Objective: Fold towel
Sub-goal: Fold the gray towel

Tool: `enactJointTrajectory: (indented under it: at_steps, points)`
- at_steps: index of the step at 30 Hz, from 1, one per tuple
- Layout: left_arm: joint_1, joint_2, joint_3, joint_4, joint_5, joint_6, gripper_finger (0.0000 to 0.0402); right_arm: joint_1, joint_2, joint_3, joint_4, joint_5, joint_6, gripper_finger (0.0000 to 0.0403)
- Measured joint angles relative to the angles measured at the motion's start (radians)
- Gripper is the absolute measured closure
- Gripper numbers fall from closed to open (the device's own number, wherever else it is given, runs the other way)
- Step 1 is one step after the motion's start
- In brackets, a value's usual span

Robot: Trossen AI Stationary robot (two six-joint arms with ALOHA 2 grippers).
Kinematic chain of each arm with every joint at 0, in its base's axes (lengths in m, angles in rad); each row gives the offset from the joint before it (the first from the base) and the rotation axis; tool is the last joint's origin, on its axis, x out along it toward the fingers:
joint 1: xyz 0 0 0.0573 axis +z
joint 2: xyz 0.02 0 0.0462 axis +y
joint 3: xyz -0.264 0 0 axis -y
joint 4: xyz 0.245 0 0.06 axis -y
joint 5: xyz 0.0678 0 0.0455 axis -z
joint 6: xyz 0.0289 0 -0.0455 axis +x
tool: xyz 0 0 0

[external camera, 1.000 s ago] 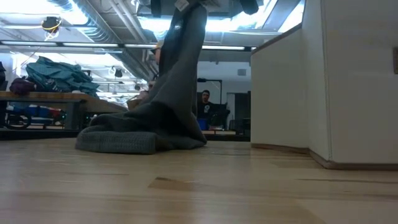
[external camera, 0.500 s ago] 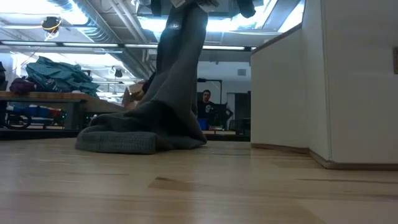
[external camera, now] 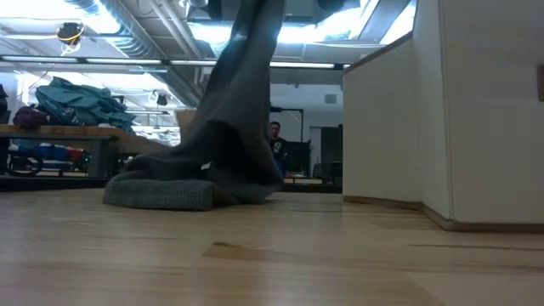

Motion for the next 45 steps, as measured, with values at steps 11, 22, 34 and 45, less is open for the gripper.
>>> enactJointTrajectory:
  at_steps: [11, 22, 34, 45]
  points:
    - [0.055, -0.025, 0.0, 0.081, -0.018, 0.603, 0.0276, -0.001, -0.005, 0.0, 0.048, 0.198, -0.02, 0.0397]
    - [0.051, -0.026, 0.0, -0.252, -0.03, 0.703, 0.0204, -0.002, -0.019, 0.0, 0.229, 0.218, -0.043, 0.0398]
    - [0.103, -0.026, 0.0, -0.551, -0.081, 0.669, 0.0204, -0.003, -0.101, 0.0, 0.231, 0.24, -0.043, 0.0396]
    - [0.189, -0.026, 0.0, -0.73, -0.081, 0.701, 0.0204, -0.002, -0.127, 0.001, 0.228, 0.241, -0.044, 0.0395]
